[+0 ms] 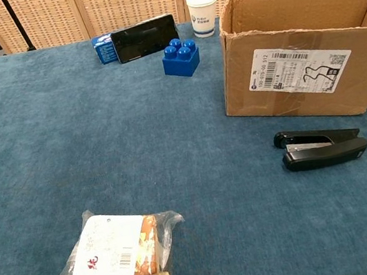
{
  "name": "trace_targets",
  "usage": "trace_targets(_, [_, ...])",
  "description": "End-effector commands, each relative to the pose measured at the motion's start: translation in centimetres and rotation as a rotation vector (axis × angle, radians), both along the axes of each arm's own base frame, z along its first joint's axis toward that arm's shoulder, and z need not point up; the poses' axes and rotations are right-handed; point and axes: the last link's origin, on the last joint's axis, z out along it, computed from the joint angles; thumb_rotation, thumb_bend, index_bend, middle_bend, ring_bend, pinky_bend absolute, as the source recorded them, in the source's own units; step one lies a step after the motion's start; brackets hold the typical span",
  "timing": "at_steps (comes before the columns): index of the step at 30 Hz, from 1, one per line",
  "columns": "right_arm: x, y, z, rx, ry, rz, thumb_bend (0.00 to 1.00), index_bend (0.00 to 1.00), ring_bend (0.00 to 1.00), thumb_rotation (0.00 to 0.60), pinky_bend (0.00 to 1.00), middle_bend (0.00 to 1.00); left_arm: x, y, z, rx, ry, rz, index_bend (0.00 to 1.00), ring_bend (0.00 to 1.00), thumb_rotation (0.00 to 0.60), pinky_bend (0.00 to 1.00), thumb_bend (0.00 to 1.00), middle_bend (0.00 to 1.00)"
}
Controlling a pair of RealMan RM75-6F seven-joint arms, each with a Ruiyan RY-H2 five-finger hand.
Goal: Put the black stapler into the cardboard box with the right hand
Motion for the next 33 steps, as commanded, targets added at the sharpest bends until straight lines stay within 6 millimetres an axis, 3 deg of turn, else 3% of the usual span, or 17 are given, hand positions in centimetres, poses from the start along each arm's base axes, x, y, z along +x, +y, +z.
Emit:
trace_targets(1, [1.2,1.1,-1.0,0.112,0.002,0.076,0.0,0.15,0.07,0.6,0.15,0.13,0.1,0.1,-0.1,-0.007,0.001,-0.001,0.0,0.0,0.6,0.0,0.0,0.0])
trace_targets(8, [2.6,1.3,-3.3,0.209,-0.001,0.171,0.0,0.16,0.07,0.6,0.17,0.13,0.0,0.1,0.4,0.008,-0.022,0.008,0.0,0.0,0.6,0.0,0.0,0.0])
trace_targets(21, [5.8,-3.6,-9.5,0.323,0.112,0.245,0.0,0.17,0.07,0.6,0.17,0.13,-0.4,0.1,1.4,0.018,-0.055,0.015,0.0,0.0,0.6,0.0,0.0,0.0])
trace_targets(33, [9.3,-6.5,-15.5,0.384,0.207,0.22,0.0,0.17,0.07,0.6,0.18,0.13,-0.7,0.3,2.0,0.011,-0.082,0.032,0.0,0.0,0.6,0.0,0.0,0.0])
